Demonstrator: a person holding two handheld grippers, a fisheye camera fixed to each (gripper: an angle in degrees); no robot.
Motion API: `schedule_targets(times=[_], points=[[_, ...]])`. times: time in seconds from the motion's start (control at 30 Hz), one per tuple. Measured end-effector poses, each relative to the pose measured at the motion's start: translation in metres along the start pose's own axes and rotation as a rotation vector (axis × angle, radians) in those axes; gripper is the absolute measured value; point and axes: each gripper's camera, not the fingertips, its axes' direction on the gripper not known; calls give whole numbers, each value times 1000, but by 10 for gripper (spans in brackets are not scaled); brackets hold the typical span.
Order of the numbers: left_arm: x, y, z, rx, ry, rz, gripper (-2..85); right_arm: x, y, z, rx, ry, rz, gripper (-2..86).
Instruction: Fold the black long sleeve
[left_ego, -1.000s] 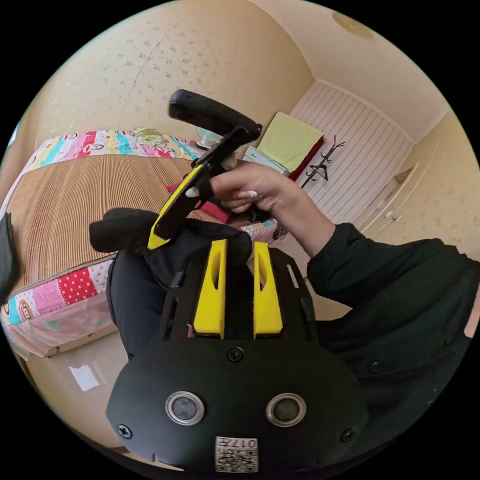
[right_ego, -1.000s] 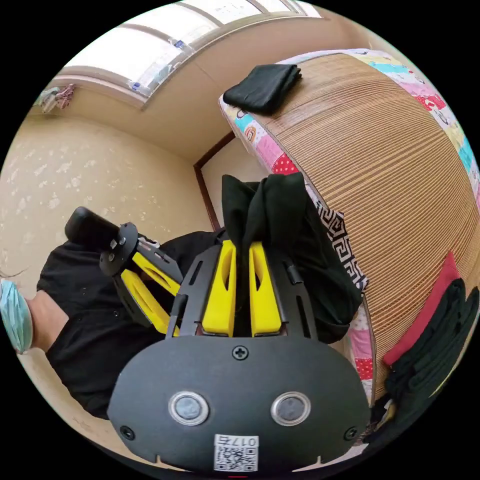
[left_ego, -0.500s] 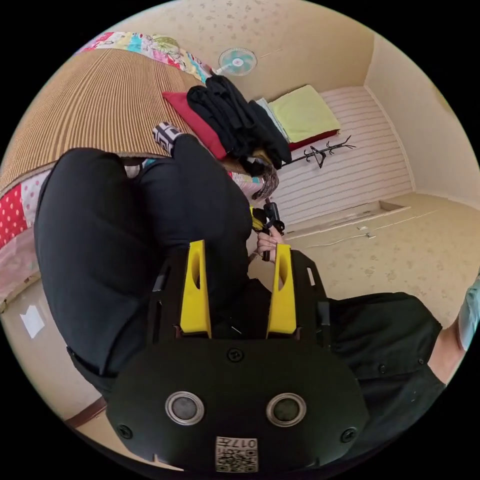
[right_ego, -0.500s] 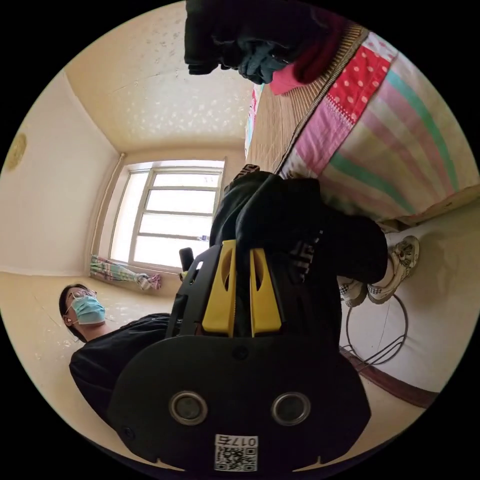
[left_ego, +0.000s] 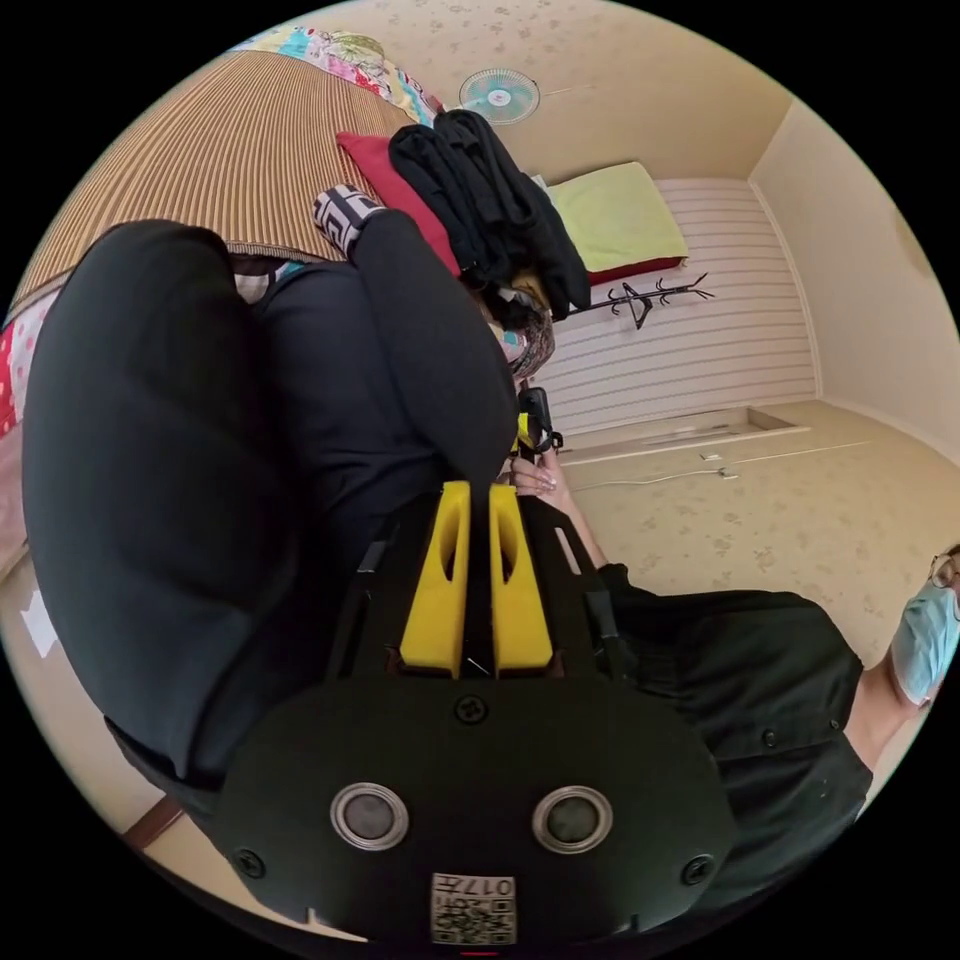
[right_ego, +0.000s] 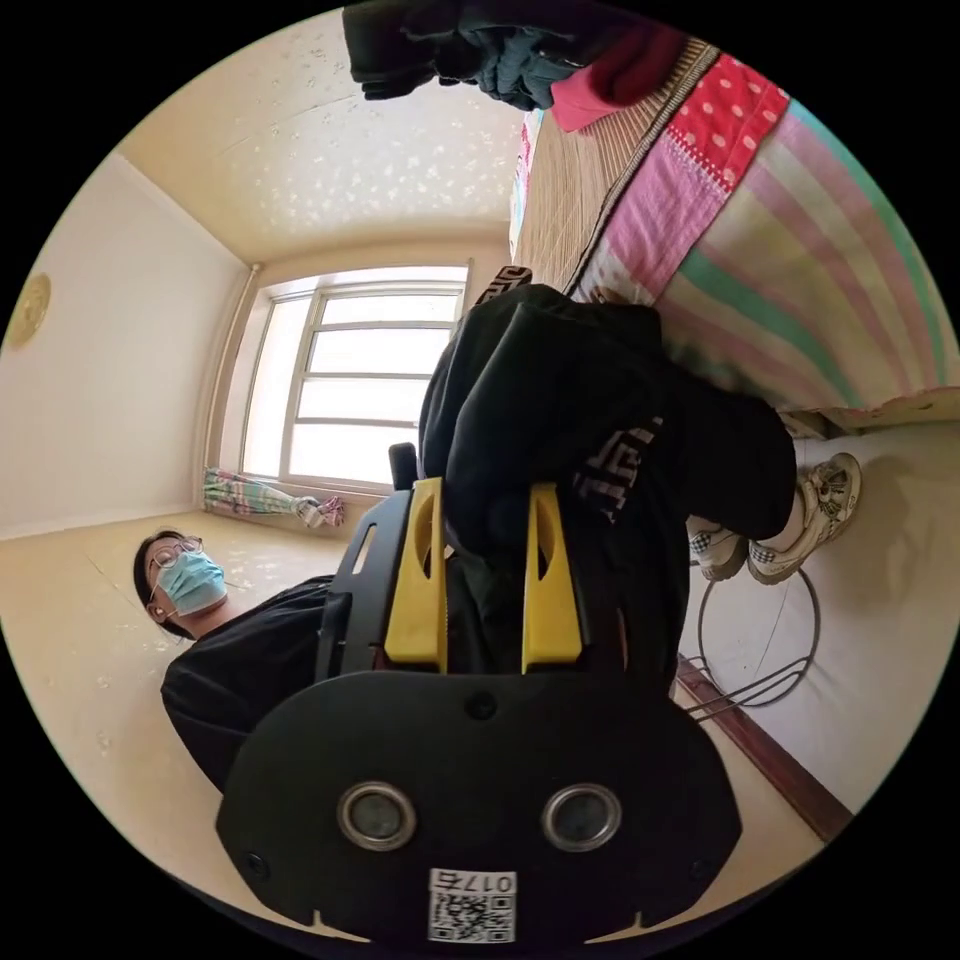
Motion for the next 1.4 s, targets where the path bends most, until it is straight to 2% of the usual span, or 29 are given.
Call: schedule_targets(times=[0.17,0.3,0.4,0.5,0.6,0.7,0.77,0.83,0.9,0.97,1.03,1.17,1.27,1.4], points=[[4,-6,-27,45,196,24,33,-23,18,-43,151,-67,-88,89],[35,-28,-55,53,143,99,33,-46,12,-47,27,115,-67,117],[47,-32,-66,48,95,111,32,-32,11,-30,-102,67,-53,155],[45,-24,-71,61,98,92,33,-7,25,-21,-61,13,-26,142],[37,-14,-81,74,110,54,34,-6,39,-25,30,-21,-37,72],[30,-7,-98,83,95,24,36,-23,39,-33,17,-146,-82,43],[30,-4,-110,78,72,27,37,-44,34,-43,43,-381,-167,35],[29,-2,-119,60,55,38,37,-48,28,-43,22,-470,-121,33],[23,2,-126,65,48,17,35,-43,26,-30,-48,-429,-10,33],[16,5,-131,70,50,-10,34,-30,31,3,-195,-235,124,36],[5,11,-137,81,93,-48,34,-16,39,17,-256,-114,188,42],[-3,17,-143,98,153,-83,33,-4,54,-2,-102,-205,147,74],[-2,19,-148,96,149,-87,31,-7,64,-13,-67,-143,138,112],[3,18,-151,94,155,-83,25,-11,66,-11,-35,-205,88,136]])
